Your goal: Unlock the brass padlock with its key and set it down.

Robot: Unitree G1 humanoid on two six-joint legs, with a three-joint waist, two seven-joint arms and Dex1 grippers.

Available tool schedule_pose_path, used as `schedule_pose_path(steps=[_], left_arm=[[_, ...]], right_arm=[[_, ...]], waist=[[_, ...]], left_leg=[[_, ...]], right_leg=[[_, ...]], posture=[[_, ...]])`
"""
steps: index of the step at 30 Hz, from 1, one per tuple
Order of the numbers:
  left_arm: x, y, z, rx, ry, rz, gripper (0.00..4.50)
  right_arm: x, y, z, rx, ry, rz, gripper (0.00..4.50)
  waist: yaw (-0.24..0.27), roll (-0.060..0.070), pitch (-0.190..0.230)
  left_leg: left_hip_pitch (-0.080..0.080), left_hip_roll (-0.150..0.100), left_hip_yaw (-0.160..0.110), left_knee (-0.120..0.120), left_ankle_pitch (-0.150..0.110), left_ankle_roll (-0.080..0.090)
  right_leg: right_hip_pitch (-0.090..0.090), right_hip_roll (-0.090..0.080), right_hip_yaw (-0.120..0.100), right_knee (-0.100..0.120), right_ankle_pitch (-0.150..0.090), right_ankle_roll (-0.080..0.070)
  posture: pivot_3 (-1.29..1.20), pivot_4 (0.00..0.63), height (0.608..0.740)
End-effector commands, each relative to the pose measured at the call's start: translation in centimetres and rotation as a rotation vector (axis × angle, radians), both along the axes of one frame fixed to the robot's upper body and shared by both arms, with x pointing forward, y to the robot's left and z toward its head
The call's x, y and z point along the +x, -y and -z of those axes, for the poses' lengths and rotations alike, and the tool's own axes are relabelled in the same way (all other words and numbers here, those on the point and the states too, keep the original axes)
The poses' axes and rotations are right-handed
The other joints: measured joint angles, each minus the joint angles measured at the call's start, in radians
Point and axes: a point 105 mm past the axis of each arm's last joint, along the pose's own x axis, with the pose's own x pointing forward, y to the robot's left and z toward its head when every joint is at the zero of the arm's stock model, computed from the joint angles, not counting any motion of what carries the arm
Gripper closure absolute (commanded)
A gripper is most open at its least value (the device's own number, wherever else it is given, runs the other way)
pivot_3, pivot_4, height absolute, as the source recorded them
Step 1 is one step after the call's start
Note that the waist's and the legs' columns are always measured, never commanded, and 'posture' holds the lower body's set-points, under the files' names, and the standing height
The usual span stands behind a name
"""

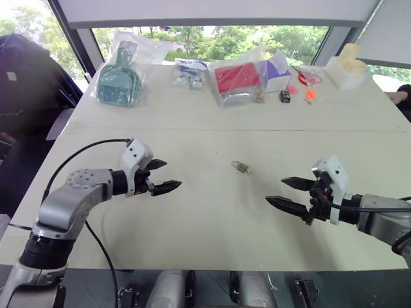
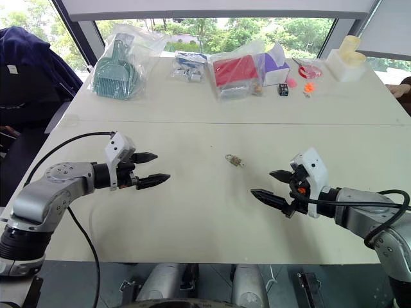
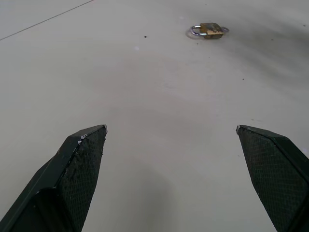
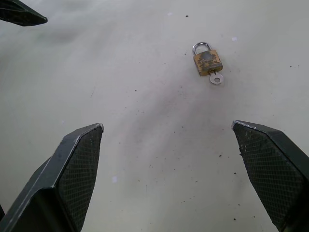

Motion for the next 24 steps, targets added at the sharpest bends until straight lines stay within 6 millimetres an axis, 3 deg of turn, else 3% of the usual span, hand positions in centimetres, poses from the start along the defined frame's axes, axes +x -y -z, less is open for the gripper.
schedule_pose_path(steps=[1,5,13,17,20,24], left_arm=[[0.8,-0.1,-1.4,0.001,0.078,-0.022,0.0],[1.8,-0.3,-1.9,-0.015,0.099,-0.064,0.0],[1.9,0.0,-1.6,0.006,0.108,-0.053,0.0],[3.5,-0.2,-2.4,0.028,0.206,-0.098,0.0],[4.3,0.2,-2.9,0.066,0.228,0.001,0.0],[6.1,1.7,-5.2,0.145,0.275,0.216,0.0]], right_arm=[[0.0,-0.3,-0.7,0.002,0.038,-0.006,0.08],[0.1,-0.4,-0.7,0.006,0.04,0.0,0.08],[0.1,-0.5,-0.5,0.021,0.04,0.019,0.08],[0.6,-0.7,-0.4,0.042,0.053,0.044,0.08],[1.4,-1.1,-1.1,0.06,0.096,0.075,0.08],[1.9,-0.5,-2.1,0.093,0.145,0.145,0.08]], waist=[[0.0,0.0,0.0],[0.0,0.0,0.0],[0.0,0.0,0.0],[0.003,0.0,0.0],[0.0,0.0,0.0],[0.007,0.0,0.0]], left_leg=[[0.0,0.0,0.0,0.0,0.0,0.0],[0.0,0.0,0.0,0.0,0.0,0.0],[0.0,0.0,0.0,0.0,0.001,0.001],[0.0,0.0,0.0,0.0,0.001,0.001],[0.0,0.0,0.0,0.0,0.001,0.0],[0.0,-0.001,0.001,0.0,0.002,0.0]], right_leg=[[0.0,0.0,0.0,0.0,0.0,0.0],[0.0,0.0,0.0,0.0,0.0,0.0],[0.0,0.0,0.0,0.001,0.0,0.0],[0.0,0.0,0.0,0.001,0.0,0.0],[0.0,0.0,0.0,0.001,0.0,0.0],[-0.001,0.003,-0.002,0.002,0.0,0.0]], posture=[[0.0,0.15,0.735],[0.0,0.15,0.735],[0.0,0.15,0.735],[0.0,0.15,0.735],[0.0,0.15,0.735],[0.0,0.15,0.735]])
